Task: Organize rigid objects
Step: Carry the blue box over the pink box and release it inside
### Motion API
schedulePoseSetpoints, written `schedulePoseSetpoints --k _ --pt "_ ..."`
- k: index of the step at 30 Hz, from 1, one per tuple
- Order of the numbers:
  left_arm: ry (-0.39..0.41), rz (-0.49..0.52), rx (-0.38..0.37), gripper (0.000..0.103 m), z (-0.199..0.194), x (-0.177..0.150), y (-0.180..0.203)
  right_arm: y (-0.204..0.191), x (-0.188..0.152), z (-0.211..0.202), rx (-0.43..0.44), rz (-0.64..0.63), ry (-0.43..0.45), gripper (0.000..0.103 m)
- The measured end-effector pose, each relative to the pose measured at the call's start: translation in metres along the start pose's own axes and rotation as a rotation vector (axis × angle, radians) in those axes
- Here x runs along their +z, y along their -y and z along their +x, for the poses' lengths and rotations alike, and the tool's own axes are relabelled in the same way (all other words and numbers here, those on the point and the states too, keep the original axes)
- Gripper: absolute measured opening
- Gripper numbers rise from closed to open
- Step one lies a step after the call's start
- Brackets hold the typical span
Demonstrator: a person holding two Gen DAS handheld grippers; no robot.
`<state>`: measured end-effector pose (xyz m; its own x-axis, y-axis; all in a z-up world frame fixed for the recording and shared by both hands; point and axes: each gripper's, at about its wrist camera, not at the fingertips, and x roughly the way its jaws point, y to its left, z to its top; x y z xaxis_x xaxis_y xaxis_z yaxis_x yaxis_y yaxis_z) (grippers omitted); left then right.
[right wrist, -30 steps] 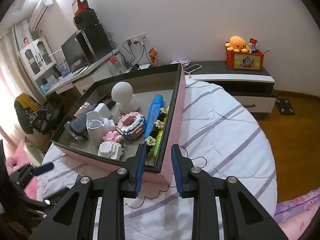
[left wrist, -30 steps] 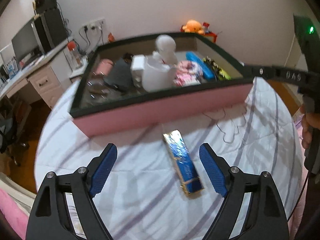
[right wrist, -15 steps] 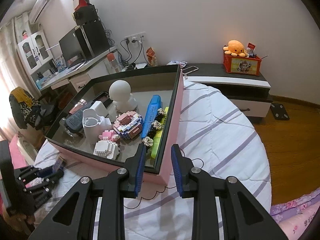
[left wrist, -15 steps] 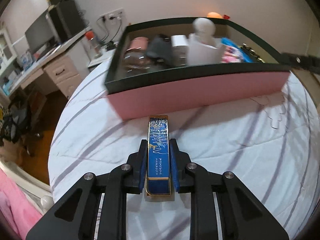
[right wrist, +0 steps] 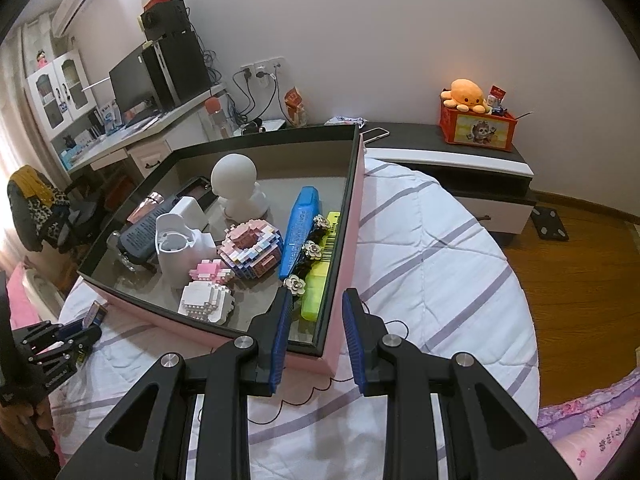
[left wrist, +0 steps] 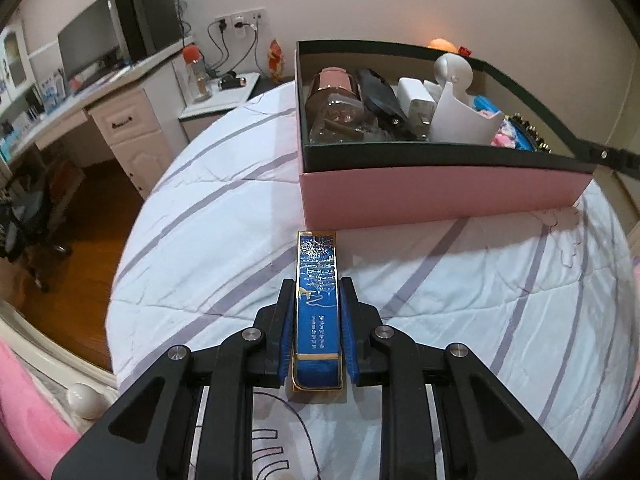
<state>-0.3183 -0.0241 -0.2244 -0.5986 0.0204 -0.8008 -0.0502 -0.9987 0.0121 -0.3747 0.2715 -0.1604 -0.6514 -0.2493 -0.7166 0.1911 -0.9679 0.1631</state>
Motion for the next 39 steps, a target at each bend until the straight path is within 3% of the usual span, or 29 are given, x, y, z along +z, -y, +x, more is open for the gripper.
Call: schedulePoseSetpoints --k 6,23,27,32,39 --pt "0.008 -0.023 -0.072 0.022 0.001 -0.003 -0.007 -0.003 0.002 0.002 -0.017 -0.005 -0.013 0.027" --pt "0.032 0.047 -0.054 0.02 -0.002 -0.002 -0.001 -0.001 0.015 0.033 -0.09 -0.003 -0.088 0.027" --pt "0.034 0.04 -0.065 0.02 -0.003 -0.001 -0.004 -0.003 0.016 0.033 -0.107 -0.029 -0.097 0.016" --pt "0.04 0.048 -0.08 0.02 -0.015 -0.001 -0.004 -0.002 0.015 0.033 -0.112 -0.03 -0.097 0.014" --pt "0.108 0.12 -0.107 0.02 -0.049 0.005 0.012 -0.002 0.015 0.033 -0.104 -0.031 -0.101 0.014"
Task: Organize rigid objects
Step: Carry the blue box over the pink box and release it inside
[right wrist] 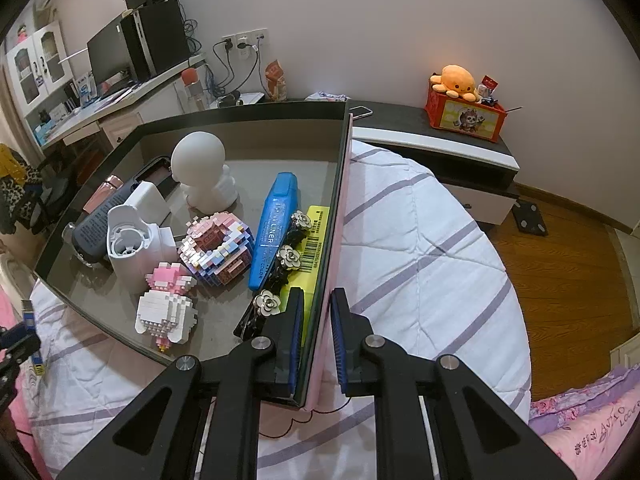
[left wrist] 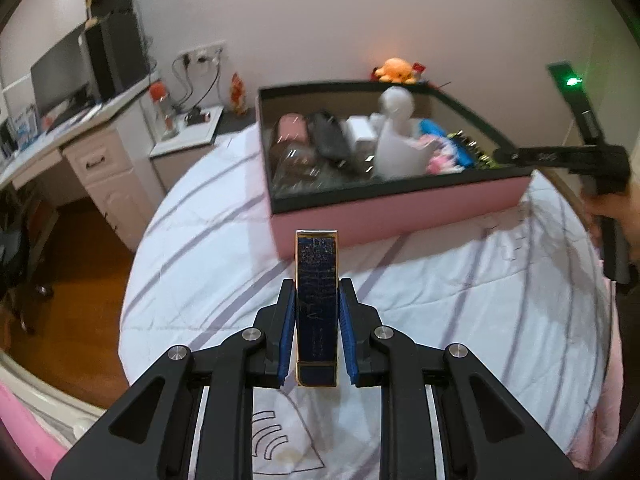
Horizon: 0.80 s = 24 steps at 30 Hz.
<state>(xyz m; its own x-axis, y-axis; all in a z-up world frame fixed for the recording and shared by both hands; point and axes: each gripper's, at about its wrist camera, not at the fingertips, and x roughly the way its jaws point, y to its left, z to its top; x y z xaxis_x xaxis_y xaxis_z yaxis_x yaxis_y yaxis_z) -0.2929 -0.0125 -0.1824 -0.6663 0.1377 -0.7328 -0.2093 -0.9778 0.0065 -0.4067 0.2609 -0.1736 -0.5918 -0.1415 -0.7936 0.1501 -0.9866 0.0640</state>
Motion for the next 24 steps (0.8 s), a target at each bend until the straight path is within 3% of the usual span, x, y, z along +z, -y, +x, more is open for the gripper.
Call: schedulePoseSetpoints --k 17,24 --pt "0.058 0.108 -0.084 0.02 -0.019 0.046 0.038 0.002 -0.001 0.0 0.029 -0.006 0.005 0.015" --pt "0.064 0.186 -0.074 0.02 -0.005 0.098 0.063 0.003 -0.001 0.0 0.04 -0.002 0.012 0.016"
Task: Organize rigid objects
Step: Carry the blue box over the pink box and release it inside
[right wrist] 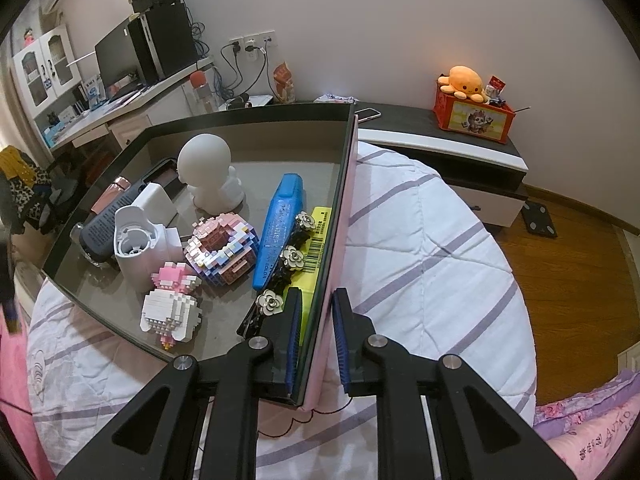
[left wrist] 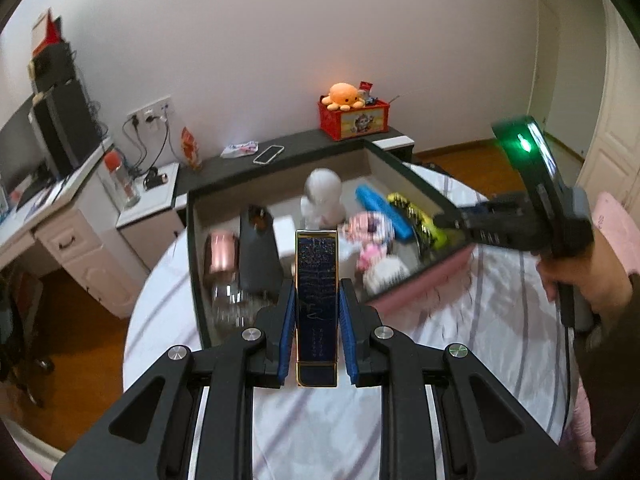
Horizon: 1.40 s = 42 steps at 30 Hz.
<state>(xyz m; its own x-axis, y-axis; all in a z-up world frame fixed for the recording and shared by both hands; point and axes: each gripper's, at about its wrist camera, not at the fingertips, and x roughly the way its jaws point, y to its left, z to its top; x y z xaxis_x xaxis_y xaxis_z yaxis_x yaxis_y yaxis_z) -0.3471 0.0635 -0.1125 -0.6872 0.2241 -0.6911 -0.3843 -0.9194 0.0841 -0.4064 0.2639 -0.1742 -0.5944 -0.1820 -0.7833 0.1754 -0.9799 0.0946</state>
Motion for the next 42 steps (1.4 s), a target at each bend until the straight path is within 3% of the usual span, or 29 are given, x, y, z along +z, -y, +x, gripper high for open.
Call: schedulePoseSetpoints --k 3,7,9,14,19,30,42 --pt "-0.005 0.042 -0.022 0.02 0.014 0.027 0.007 0.001 -0.001 0.0 0.003 0.003 0.006 0.016" --pt "-0.045 0.061 -0.127 0.02 0.049 0.067 0.019 0.002 -0.001 0.0 0.013 0.007 0.012 0.016" --pt "-0.067 0.073 -0.129 0.02 0.069 0.083 0.028 0.003 -0.002 0.0 0.019 0.008 0.014 0.017" --pt "-0.096 0.002 -0.157 0.02 0.119 0.117 0.037 0.004 -0.002 0.0 0.029 0.013 0.019 0.017" --pt "-0.132 -0.02 -0.12 0.02 0.149 0.112 0.039 0.004 -0.003 0.0 0.031 0.017 0.025 0.018" --pt "-0.134 -0.021 -0.099 0.02 0.143 0.096 0.023 0.001 0.004 0.008 -0.007 -0.003 0.013 0.018" --pt "-0.143 -0.037 -0.111 0.021 0.149 0.096 0.009 0.009 0.052 0.031 -0.037 -0.055 -0.026 0.017"
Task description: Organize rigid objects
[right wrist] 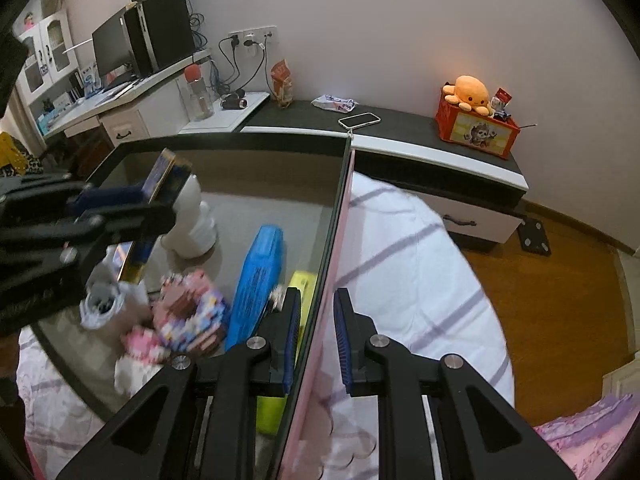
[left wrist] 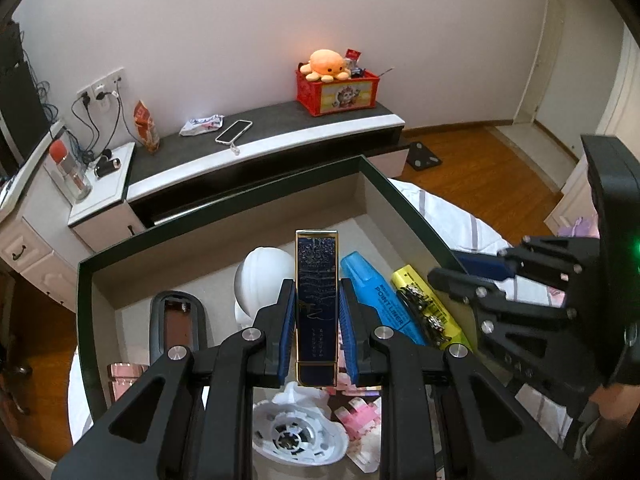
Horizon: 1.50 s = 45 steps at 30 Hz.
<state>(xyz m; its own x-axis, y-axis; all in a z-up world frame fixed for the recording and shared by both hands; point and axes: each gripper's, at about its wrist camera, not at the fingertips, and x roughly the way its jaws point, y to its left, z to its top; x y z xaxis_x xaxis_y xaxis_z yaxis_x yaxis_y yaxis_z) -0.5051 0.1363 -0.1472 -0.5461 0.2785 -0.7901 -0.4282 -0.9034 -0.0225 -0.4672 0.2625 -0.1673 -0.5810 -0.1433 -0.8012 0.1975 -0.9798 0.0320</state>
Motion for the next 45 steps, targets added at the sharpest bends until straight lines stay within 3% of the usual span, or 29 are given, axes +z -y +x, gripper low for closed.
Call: schedulePoseSetpoints --k 14,19,23,28,30,32,35,37,39,45 --pt "-0.01 -0.003 -0.004 0.021 0.021 0.019 0.0 0.003 0.018 0.018 -0.009 -0.027 -0.025 0.017" --pt "0.019 -0.02 -0.029 0.021 0.022 0.031 0.002 0.003 0.019 0.02 -0.009 -0.029 -0.031 0.017" --pt "0.029 -0.045 -0.104 0.021 0.028 0.032 0.006 0.005 0.02 0.024 -0.003 -0.022 -0.034 0.017" --pt "0.014 -0.057 -0.059 0.023 0.037 0.026 0.006 0.004 0.02 0.022 -0.004 -0.026 -0.032 0.018" --pt "0.013 -0.058 -0.057 0.04 0.035 0.024 0.005 0.005 0.021 0.022 -0.004 -0.025 -0.03 0.018" --pt "0.028 -0.045 -0.036 0.047 0.032 0.023 0.005 0.005 0.021 0.023 -0.005 -0.023 -0.032 0.017" --pt "0.024 -0.038 -0.03 0.049 0.03 0.021 0.004 0.004 0.021 0.025 -0.006 -0.018 -0.033 0.017" --pt "0.025 -0.039 -0.039 0.058 0.029 0.021 0.003 0.003 0.022 0.026 -0.007 -0.017 -0.032 0.017" --pt "0.026 -0.027 -0.032 0.078 0.028 0.018 0.005 0.003 0.022 0.025 -0.011 -0.017 -0.033 0.017" --pt "0.046 -0.033 -0.007 0.089 0.015 0.013 0.002 0.003 0.02 0.022 -0.012 -0.017 -0.031 0.018"
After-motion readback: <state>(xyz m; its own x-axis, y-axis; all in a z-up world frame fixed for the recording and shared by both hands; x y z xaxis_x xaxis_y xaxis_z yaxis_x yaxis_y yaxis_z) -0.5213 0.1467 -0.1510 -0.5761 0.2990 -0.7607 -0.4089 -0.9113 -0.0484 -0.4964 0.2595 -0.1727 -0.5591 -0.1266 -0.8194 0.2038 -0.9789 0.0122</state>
